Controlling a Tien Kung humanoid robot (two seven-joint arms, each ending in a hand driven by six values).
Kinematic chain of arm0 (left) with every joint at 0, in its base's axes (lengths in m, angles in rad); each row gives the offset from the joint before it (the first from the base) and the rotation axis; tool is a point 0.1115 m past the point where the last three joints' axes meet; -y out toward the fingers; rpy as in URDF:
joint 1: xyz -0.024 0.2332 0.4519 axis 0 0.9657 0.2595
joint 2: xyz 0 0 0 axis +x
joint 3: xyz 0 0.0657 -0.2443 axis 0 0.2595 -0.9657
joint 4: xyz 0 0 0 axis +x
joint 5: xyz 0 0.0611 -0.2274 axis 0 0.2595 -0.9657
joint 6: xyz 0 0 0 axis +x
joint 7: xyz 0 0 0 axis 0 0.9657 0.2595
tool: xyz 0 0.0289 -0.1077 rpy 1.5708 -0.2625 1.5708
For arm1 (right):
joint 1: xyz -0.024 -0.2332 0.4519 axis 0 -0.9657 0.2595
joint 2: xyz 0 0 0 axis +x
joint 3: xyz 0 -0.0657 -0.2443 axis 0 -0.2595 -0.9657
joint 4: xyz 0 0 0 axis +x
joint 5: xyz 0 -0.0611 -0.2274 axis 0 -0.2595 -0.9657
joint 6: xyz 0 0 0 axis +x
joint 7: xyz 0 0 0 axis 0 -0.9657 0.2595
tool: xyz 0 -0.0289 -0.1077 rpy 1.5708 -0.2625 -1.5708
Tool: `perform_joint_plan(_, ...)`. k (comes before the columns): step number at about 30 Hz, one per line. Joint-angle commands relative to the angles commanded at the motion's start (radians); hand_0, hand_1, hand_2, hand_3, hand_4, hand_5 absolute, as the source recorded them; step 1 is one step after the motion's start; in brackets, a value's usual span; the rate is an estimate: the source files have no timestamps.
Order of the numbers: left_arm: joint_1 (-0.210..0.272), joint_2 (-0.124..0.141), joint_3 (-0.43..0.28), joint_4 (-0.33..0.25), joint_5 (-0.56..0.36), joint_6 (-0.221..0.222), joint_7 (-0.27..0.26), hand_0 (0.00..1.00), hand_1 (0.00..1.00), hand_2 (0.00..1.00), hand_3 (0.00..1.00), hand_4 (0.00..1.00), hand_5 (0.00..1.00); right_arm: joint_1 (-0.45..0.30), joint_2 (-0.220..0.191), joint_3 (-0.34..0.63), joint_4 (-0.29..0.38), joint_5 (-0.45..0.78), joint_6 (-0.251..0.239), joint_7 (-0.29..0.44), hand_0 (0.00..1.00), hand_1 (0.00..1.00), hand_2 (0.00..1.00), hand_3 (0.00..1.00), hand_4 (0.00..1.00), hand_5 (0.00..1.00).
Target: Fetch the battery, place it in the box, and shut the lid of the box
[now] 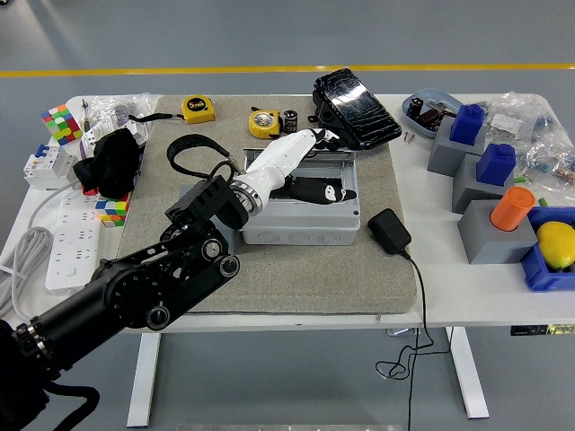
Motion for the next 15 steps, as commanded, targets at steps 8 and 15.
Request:
perform_joint_plan(8, 0.032, 0.018, 0.005, -0.018, -0.004, -0.003, 0.004, 0.743, 0.757, 0.722, 0.732, 0.998, 0.399, -0.003, 0.001, 0.007, 0.001, -0.004, 0.000, 0.000, 0.566, 0.595, 0.568, 0.542, 0.917, 0.469)
perform_joint_plan(15, 0.065, 0.032, -0.009, -0.052, -0.008, -0.005, 0.005, 0.740, 0.754, 0.721, 0.730, 0.998, 0.420, -0.005, 0.004, 0.017, 0.001, -0.007, 0.000, 0.001, 0.566, 0.595, 0.568, 0.542, 0.918, 0.470)
